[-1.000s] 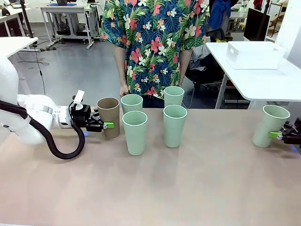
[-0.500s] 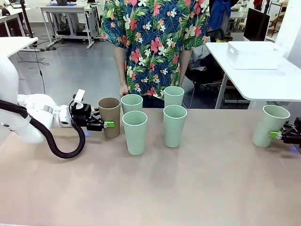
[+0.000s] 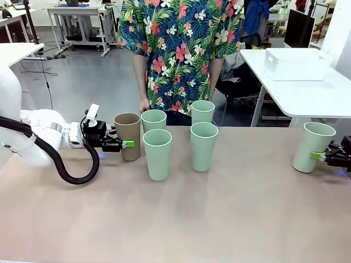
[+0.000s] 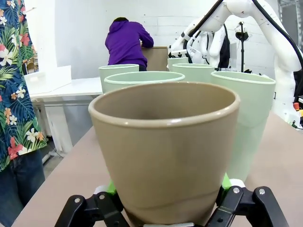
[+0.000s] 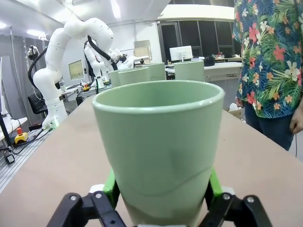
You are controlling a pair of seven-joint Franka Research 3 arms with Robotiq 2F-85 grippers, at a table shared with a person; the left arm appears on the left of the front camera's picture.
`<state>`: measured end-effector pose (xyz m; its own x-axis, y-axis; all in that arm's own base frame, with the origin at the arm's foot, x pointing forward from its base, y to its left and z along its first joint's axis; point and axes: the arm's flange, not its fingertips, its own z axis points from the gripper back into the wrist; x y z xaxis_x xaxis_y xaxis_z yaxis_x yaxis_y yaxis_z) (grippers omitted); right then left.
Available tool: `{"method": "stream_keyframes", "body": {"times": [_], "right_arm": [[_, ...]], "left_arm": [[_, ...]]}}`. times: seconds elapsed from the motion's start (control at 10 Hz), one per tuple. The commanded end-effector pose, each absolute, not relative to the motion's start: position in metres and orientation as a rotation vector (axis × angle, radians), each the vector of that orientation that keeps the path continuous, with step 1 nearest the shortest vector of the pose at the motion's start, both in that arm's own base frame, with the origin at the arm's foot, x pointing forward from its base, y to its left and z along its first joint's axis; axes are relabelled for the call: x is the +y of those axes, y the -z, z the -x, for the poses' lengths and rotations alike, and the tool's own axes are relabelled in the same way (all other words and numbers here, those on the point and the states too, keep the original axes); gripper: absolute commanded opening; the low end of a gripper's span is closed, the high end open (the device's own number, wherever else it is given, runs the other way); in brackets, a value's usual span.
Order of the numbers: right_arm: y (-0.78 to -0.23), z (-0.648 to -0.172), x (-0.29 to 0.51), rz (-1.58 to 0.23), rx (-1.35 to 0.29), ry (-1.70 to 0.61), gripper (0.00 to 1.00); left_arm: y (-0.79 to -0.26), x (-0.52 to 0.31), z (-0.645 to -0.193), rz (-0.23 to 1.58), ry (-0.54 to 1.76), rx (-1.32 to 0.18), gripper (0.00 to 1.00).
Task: Stack the cups and store them in the basket.
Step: Pick up two Reusable plastic cups , one in each hand.
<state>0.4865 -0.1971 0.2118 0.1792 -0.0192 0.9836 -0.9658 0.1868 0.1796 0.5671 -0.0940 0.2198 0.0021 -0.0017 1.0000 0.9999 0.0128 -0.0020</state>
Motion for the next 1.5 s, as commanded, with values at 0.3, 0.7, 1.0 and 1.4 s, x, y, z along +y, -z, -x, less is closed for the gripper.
{"method": "stream_keyframes", "body": {"times": [0.3,0.7,1.0,1.4], "right_arm": [[-0.212,-0.487,-0.197,-1.152,-1.161,-0.939,0.21],[-0.268,-0.472,-0.182,-1.126,-1.240,-0.970,0.86],[-0.324,-0.461,-0.134,-1.108,-1.215,-1.017,0.86],[-0.344,-0.426,-0.036,-1.056,-1.196,-0.970,0.86]], "left_arm": [[-0.220,-0.094,-0.567,1.200,1.199,-1.212,0.33],[-0.265,-0.087,-0.563,1.176,1.205,-1.271,0.85],[-0.312,-0.064,-0.547,1.156,1.190,-1.319,0.85],[-0.352,-0.034,-0.490,1.204,1.171,-1.321,0.85]]}}
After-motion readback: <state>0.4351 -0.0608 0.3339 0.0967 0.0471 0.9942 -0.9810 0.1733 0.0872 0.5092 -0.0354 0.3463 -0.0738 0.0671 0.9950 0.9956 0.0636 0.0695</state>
